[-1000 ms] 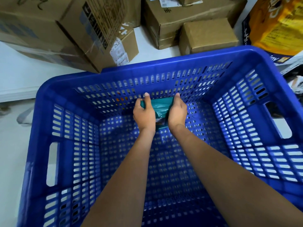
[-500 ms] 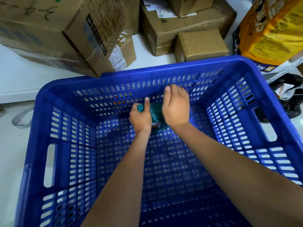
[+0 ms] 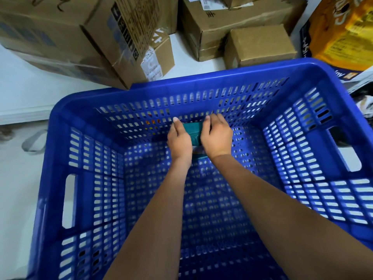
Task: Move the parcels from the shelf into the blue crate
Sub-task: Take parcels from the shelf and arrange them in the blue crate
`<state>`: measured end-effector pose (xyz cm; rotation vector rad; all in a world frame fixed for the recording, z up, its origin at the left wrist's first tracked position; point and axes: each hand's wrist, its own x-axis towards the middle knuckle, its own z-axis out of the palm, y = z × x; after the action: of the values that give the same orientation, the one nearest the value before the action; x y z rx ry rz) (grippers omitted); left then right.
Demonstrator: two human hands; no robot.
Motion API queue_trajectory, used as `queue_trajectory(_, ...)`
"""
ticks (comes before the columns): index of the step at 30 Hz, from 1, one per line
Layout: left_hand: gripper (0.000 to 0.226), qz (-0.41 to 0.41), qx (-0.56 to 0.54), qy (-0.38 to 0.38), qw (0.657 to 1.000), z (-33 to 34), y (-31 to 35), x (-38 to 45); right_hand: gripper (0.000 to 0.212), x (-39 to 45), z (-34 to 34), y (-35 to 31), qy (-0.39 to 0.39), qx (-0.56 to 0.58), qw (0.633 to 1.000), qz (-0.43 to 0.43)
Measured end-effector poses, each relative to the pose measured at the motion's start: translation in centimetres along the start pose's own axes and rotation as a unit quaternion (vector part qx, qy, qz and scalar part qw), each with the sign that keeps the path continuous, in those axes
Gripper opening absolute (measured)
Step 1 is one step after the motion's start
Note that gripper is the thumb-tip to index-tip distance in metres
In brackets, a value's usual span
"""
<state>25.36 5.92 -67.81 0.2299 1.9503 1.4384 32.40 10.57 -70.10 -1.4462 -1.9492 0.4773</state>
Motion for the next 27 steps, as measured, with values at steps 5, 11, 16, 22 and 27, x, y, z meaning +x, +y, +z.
queue_trajectory(5,0.04,-0.097,-0.087,0.002,0.991,0.1,0.0,0.7,0.04,0.2,-0.6,-1.0,-0.022,0.201,0.948,0.247)
queue_trajectory(11,0.081,-0.207,-0.12,-0.016,0.971,0.1,0.1,1.1,0.039,1.0,-1.3,-0.5,-0.107,0.36,0.8,0.467)
queue_trajectory(16,0.091,-0.244,-0.105,-0.061,0.962,0.0,-2.9,3.2,0.046,0.8,-1.3,0.8,-0.184,0.436,0.749,0.465)
queue_trajectory(22,0.051,-0.293,-0.116,-0.043,0.948,-0.6,0.0,1.6,0.051,0.9,-1.6,1.0,-0.218,0.453,0.723,0.474)
queue_trajectory(27,0.054,-0.355,-0.07,-0.124,0.924,-1.5,0.1,2.0,0.063,1.2,-1.4,1.9,-0.221,0.41,0.698,0.544)
